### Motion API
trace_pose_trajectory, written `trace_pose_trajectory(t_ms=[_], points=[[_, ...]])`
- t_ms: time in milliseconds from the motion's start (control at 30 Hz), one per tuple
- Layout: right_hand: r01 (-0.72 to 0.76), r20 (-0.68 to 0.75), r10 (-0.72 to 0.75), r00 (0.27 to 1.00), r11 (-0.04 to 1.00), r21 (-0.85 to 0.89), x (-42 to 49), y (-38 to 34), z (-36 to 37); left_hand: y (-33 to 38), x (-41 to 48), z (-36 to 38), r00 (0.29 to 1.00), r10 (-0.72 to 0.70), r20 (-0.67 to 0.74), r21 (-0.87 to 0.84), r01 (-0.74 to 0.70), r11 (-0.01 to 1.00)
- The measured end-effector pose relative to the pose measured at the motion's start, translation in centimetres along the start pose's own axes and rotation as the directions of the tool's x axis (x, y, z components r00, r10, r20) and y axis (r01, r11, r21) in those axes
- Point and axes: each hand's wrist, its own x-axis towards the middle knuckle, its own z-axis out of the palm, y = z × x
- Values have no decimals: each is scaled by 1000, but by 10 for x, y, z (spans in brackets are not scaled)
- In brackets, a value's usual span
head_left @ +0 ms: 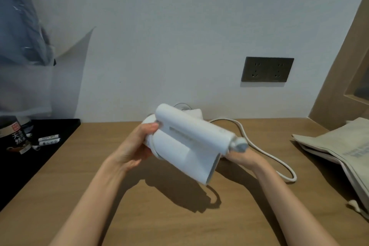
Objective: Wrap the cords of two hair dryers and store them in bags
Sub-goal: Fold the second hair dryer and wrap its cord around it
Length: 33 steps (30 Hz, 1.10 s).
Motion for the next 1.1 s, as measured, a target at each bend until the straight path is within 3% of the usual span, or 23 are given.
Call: trace_pose_trajectory(t_ms=[100,400,633,867,1100], points=[[62,57,-60,997,998,-34,3,-1,-4,-1,0,2,998,-15,67,95,9,995],[37,-64,-34,997,998,46,4,-9,-6,3,-2,7,989,27,148,421,-88,903],[61,-173,-70,982,997,-55,0,-26,-5,8,-7,16,975,130,178,562,-209,800],[113,-303,-146,942,986,-124,0,-55,-10,11,-9,15,944,317,87,577,-307,757],[223,-428,-332,840,932,-285,0,-80,7,10,-6,11,835,518,-183,587,-331,739]])
